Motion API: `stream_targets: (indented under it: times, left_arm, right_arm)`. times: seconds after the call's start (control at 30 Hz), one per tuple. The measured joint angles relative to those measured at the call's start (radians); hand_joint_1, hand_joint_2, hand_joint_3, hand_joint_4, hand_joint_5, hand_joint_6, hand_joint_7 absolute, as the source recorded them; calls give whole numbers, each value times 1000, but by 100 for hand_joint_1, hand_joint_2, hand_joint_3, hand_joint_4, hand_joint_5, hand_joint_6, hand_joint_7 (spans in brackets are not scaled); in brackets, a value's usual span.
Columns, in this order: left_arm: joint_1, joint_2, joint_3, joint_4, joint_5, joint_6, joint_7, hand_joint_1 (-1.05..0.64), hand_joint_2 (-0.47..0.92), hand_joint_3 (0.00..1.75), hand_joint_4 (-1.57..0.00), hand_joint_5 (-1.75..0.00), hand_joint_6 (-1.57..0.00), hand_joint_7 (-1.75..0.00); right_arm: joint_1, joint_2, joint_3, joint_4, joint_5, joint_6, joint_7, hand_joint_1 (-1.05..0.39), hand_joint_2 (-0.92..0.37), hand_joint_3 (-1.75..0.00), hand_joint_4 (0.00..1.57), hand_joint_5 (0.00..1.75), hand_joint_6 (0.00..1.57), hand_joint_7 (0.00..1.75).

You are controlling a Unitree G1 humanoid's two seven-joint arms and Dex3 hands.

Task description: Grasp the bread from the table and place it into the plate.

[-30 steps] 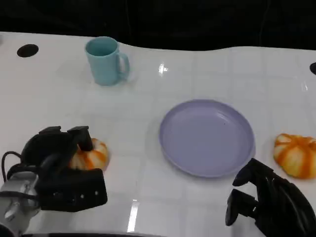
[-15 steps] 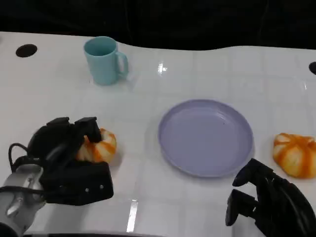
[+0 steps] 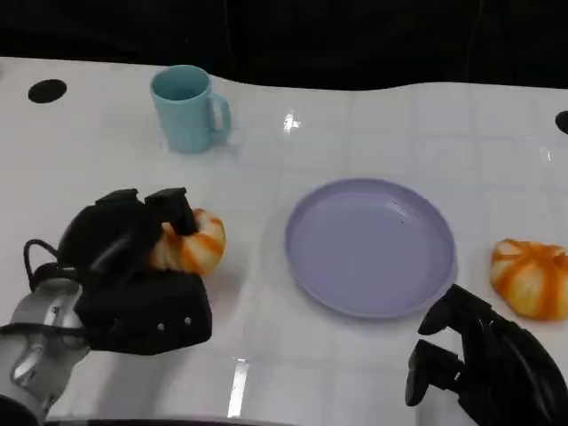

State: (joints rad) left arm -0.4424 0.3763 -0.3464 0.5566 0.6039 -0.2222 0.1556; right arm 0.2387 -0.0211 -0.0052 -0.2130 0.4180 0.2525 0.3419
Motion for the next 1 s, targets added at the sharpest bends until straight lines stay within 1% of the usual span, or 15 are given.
stream_targets:
  times: [0.07, 0.13, 0.17, 0.23, 0.4, 0.53, 0.57, 0.77, 1.0]
  left_arm:
    - [0, -11, 5, -5, -17, 0, -2, -27, 83, 58, -83, -175, -63, -175]
    - [0, -27, 15, -6, -34, -5, -8, -26, 80, 65, -83, -175, -64, -175]
    - [0, -33, 17, -6, -37, -8, -8, -25, 78, 73, -83, -175, -66, -175]
    - [-2, -42, 18, -5, -43, -19, -8, -25, 76, 78, -84, -175, -67, -175]
    - [-24, -59, 17, 12, -41, -40, -8, -29, 74, 80, -85, -175, -67, -175]
    - [-42, -72, 17, 17, -33, -41, -8, -30, 73, 79, -86, -175, -67, -175]
    - [-46, -76, 17, 17, -33, -42, -8, -28, 71, 83, -85, -175, -66, -175]
    - [-66, -108, 5, 24, -23, -55, -8, -25, 62, 91, -87, -175, -67, -175]
    - [-93, -125, -5, 23, -19, -45, -14, -24, 60, 92, -87, -175, -66, -175]
  right_arm:
    - [0, 0, 0, 0, 0, 0, 0, -54, -92, -47, 74, 175, 45, 175]
    - [0, 0, 1, 0, 0, 0, 0, -54, -92, -47, 74, 175, 45, 175]
    - [0, 0, 1, 0, 0, 0, 0, -54, -92, -47, 74, 175, 45, 175]
    - [0, 0, 1, 0, 1, 1, 0, -54, -92, -47, 75, 175, 45, 175]
    - [3, 2, 4, -7, 1, 6, 0, -52, -92, -49, 74, 175, 44, 175]
    - [4, 2, 5, -12, 1, 11, 0, -51, -92, -51, 73, 175, 43, 175]
    - [4, 3, 5, -12, 2, 11, 0, -51, -92, -52, 74, 175, 44, 175]
    - [5, 8, 3, -12, 22, 16, 9, -52, -92, -52, 74, 175, 45, 175]
    - [6, 13, 5, -12, 22, 15, 13, -53, -92, -50, 74, 175, 45, 175]
